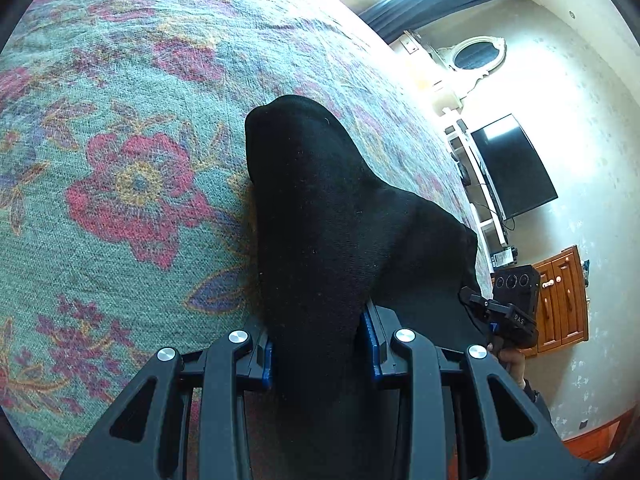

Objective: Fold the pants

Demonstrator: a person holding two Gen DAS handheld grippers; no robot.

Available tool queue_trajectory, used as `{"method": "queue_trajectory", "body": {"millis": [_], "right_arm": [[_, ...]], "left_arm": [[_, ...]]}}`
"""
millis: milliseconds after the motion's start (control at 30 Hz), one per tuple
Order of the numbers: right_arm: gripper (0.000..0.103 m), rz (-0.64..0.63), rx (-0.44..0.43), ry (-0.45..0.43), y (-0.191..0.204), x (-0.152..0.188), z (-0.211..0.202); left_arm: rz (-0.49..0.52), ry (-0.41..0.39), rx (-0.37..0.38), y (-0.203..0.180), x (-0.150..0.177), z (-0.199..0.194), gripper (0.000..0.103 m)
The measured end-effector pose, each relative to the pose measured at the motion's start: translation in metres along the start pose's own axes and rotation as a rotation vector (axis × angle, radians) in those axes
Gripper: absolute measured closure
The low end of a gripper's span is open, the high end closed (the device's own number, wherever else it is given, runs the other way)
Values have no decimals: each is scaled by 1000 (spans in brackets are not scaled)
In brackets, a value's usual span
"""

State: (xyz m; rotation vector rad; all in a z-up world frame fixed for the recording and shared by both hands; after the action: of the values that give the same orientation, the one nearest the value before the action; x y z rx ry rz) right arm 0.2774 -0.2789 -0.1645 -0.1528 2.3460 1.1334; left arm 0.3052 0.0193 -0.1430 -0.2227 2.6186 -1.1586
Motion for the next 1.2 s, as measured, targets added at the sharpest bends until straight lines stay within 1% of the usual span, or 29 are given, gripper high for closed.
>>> {"method": "queue_trajectory", "body": {"millis": [33,67,100,133,167,233,300,367,467,567,600,633,667,700,767,833,867,933,1000,1033,1067,1100,1133,1167,1200], "right_arm": [[64,12,-4,1,-2,0,1],[61,20,-9,-1,-4,1,1],[59,20,-9,2,-4,3,0],[55,23,-10,4,-7,7,-2],[52,40,-21,2,-8,9,-3],[47,76,-43,-8,-8,15,-10],[41,84,-41,-6,-6,21,-17],[31,73,-40,5,0,28,-21],[26,55,-27,28,7,42,-27],[25,37,-4,45,15,57,-29],[25,25,6,47,18,59,-29],[28,12,20,42,20,62,-29],[38,4,39,42,20,64,-29],[42,0,58,53,19,66,-27],[57,21,59,51,13,69,-29],[63,36,36,47,5,74,-33],[66,44,18,36,2,75,-34],[65,43,-3,11,-2,77,-36],[59,28,1,-7,2,76,-38],[52,23,5,-13,4,77,-39],[44,24,12,-18,7,77,-42],[39,22,23,-24,11,78,-45],[28,15,35,-30,14,78,-48],[20,5,57,-31,19,80,-51],[18,-7,82,-29,22,83,-54]], "left_arm": [[-2,7,7,1,2,-1,69],[-1,11,8,1,5,-1,66],[8,14,11,2,6,-3,65],[16,12,12,2,9,-5,65],[19,6,13,2,11,-8,62],[12,-12,19,4,17,-17,62],[7,-14,29,6,28,-27,62],[8,-18,31,9,40,-36,61],[1,-26,46,9,56,-50,52],[21,-33,23,10,72,-59,51],[17,-38,25,10,76,-62,49],[9,-39,29,12,82,-63,48],[4,-32,30,14,85,-62,47],[4,-20,25,16,89,-59,47],[-6,-20,22,21,92,-54,47],[-16,-41,35,23,95,-52,44],[-5,-56,32,24,96,-52,42],[20,-83,28,24,96,-51,40],[11,-101,40,23,96,-54,37],[8,-106,37,23,95,-55,35],[13,-111,27,21,92,-57,30],[23,-118,9,21,94,-59,25],[34,-123,-14,19,96,-60,24],[47,-129,-41,18,98,-62,22],[57,-134,-59,19,100,-62,20]]}}
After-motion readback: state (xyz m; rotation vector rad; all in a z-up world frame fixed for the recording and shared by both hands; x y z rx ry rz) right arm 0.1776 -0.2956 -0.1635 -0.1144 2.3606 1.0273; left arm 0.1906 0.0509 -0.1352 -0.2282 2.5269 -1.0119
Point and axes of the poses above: each gripper's, at about its wrist camera, not at the fingertips, and z roughly the way its jaws point, y to its left, x to its underside, the point moved 8 cm from there along z, roughly the way its jaws point, and after that the axes turned 13 degrees about -z, right-handed, at the moved point
